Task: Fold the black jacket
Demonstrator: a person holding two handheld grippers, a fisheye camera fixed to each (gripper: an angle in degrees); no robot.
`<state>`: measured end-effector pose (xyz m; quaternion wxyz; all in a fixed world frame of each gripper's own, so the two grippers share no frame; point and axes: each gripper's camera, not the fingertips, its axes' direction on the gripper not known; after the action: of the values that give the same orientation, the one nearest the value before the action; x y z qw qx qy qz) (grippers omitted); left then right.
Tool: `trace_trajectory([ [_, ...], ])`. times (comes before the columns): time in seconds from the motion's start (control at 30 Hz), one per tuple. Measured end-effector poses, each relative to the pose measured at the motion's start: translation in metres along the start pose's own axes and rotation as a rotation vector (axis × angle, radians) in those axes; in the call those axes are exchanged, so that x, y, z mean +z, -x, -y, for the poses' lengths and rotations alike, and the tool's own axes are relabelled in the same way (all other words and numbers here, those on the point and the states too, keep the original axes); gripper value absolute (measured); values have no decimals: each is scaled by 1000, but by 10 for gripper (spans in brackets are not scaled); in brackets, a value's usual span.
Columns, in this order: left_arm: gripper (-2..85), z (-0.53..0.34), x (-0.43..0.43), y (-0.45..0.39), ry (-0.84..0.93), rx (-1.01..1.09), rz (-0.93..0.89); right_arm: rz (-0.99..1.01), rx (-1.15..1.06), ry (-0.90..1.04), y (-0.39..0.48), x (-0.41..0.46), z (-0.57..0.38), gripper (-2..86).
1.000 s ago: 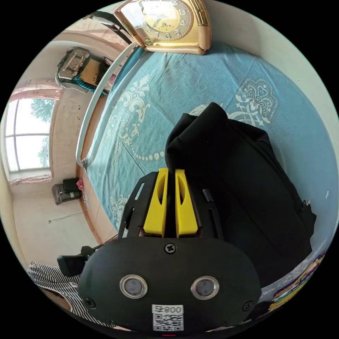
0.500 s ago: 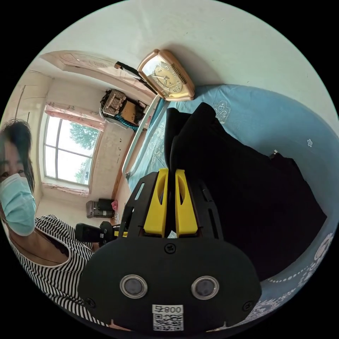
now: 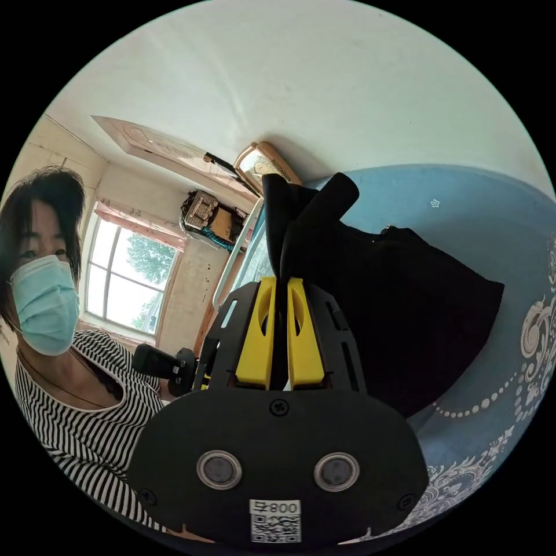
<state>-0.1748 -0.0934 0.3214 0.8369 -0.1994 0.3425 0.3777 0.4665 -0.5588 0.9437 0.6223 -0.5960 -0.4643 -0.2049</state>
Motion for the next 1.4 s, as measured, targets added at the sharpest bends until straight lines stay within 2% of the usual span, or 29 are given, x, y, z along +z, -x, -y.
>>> trace_trajectory([
  [0.23,13,26,95,-14,71,68,-149,-26,165,-74,-78,-58,-54,25],
  [0.47,30,36,188,-17,184,66,-274,24,380,-108,-163,-80,-103,35],
  [0.67,61,37,236,-12,252,10,-287,4,507,-190,-193,-94,-137,61],
  [0.77,68,35,246,-2,240,-35,-317,-94,512,-248,-175,-106,-143,52],
  [0.87,72,31,248,8,193,-75,-339,-111,363,-291,-130,-106,-137,17],
  [0.97,69,30,249,14,167,-85,-327,-103,239,-191,-103,-75,-127,6],
  [1.03,64,28,248,17,156,-83,-336,-276,241,-41,-111,-41,-123,3],
  [1.17,27,16,215,35,82,-114,-357,-278,243,-9,-134,-20,-123,1],
  [1.27,10,3,178,71,-11,-201,-263,-245,274,-48,-142,-21,-124,0],
  [1.4,3,-21,165,130,-25,-356,-106,-241,282,-63,-141,-20,-129,0],
])
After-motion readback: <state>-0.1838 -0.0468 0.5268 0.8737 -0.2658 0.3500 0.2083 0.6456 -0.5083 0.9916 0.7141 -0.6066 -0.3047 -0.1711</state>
